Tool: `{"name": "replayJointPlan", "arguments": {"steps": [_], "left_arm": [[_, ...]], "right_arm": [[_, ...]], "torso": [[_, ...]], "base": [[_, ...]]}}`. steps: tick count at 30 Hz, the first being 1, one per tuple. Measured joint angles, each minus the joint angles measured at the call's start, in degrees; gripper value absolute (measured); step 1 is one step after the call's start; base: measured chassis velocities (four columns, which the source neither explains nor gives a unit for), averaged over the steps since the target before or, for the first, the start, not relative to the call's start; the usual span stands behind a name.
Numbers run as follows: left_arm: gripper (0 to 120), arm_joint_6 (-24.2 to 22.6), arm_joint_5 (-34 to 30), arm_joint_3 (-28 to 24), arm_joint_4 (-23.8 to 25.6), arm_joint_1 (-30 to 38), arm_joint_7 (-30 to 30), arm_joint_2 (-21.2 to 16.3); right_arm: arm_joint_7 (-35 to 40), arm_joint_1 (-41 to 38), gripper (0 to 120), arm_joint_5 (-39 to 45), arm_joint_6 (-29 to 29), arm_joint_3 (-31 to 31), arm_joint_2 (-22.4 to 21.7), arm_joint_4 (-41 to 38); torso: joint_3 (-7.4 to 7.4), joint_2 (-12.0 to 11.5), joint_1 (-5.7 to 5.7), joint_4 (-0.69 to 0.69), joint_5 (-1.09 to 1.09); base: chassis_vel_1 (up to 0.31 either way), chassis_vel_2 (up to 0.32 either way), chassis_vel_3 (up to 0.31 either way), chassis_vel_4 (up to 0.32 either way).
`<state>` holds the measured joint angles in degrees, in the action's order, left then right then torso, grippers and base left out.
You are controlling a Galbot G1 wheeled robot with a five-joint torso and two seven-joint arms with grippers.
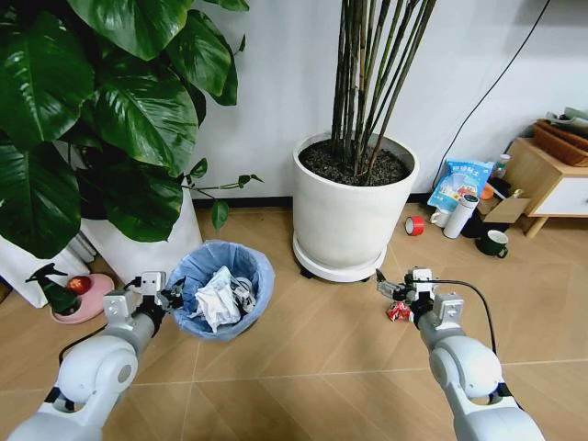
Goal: Pick up the trash bin and place the garbage on the floor into it.
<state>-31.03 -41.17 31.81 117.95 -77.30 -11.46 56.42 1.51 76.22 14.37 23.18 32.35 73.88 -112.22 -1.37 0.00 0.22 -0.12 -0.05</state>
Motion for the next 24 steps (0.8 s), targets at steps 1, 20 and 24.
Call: {"name": "replayJointPlan", "arguments": {"steps": [1,20,24], "left_arm": [[0,0.0,0.0,0.1,0.1,0.0,0.0,0.0],[0,0.1,-0.1,0.5,1.1,-1.1,-0.2,0.0],[0,0.2,-0.1,0.5,1.1,-1.2,-0.3,0.0]], "right_arm": [[0.0,0.0,100,0.1,0.0,0.0,0.0,0.2],[-2.1,-3.8,100,2.2,-2.6,0.1,0.2,15.1],[-4.4,-6.7,100,7.3,-0.4,0.2,-0.2,21.5]], "torso": [[0.0,0.0,0.0,0.0,0.01],[0.0,0.0,0.0,-0.01,0.02],[-0.01,0.0,0.0,0.0,-0.01]], "base": [[-0.091,-0.116,0.121,0.115],[-0.133,-0.127,0.123,0.124],[0.062,0.051,-0.029,-0.028]]}}
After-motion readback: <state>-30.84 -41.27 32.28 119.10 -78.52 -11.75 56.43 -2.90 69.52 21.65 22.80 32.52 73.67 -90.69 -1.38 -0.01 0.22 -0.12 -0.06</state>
